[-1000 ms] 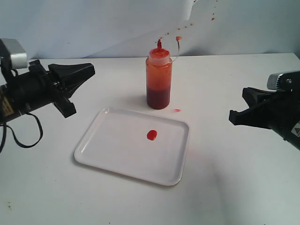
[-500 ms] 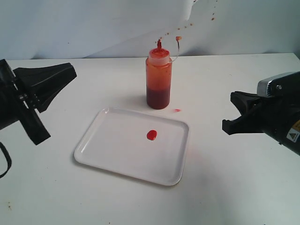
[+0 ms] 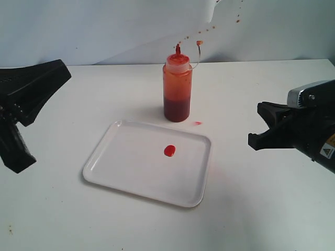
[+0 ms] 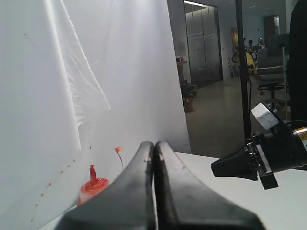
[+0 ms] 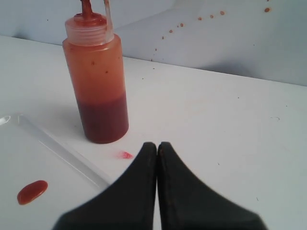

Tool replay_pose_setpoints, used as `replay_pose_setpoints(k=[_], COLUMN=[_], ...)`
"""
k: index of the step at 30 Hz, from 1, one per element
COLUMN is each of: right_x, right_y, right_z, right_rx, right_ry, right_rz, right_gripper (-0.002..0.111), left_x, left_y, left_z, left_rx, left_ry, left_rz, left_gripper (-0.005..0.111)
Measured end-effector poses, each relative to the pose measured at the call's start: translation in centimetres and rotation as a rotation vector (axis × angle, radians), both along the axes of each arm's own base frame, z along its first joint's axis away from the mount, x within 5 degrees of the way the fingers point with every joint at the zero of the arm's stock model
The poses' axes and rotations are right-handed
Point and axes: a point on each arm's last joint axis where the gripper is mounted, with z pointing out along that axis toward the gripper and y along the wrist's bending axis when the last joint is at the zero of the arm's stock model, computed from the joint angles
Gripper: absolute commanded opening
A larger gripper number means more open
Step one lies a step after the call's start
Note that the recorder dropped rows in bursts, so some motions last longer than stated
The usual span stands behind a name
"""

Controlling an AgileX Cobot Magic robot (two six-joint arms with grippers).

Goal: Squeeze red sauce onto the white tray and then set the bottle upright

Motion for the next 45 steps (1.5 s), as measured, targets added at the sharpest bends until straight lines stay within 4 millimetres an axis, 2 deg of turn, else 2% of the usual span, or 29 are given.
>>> replay_pose_setpoints(k=[9,12,14,17,20,24,28,31,35,45], right_x=[0.0,0.0,0.0,0.0,0.0,0.0,0.0,0.0,0.0,0.0], right_y=[0.0,0.0,0.0,0.0,0.0,0.0,0.0,0.0,0.0,0.0], right_z=[0.0,0.0,0.0,0.0,0.0,0.0,0.0,0.0,0.0,0.0], right_rx=[0.000,0.000,0.001,0.001,0.001,0.001,0.001,0.001,0.001,0.001], right_ry=[0.000,0.000,-0.002,-0.002,-0.002,-0.002,-0.002,-0.002,-0.002,-0.002], right_rz=[0.000,0.000,0.000,0.000,0.000,0.000,0.000,0.000,0.000,0.000], right_gripper=[0.000,0.000,0.000,0.000,0.000,0.000,0.000,0.000,0.000,0.000], left_x=[0.0,-0.7,-1.1,-2.1,-4.0,-7.7,-11.3,-12.7,-13.0,-13.0], left_y=[0.0,-0.1,0.2,1.5,3.6,5.7,6.9,7.3,7.5,7.7], left_z=[0.1,0.4,0.5,0.5,0.1,-0.8,-2.6,-4.0,-5.1,-5.2], left_rx=[0.020,0.031,0.054,0.010,-0.031,-0.068,-0.162,-0.209,-0.211,-0.215], left_ry=[-0.030,-0.013,0.069,0.281,0.399,0.366,0.274,0.218,0.220,0.230], left_rz=[0.006,-0.010,0.036,0.219,0.473,0.692,0.795,0.824,0.842,0.860], left_gripper=[0.000,0.000,0.000,0.000,0.000,0.000,0.000,0.000,0.000,0.000])
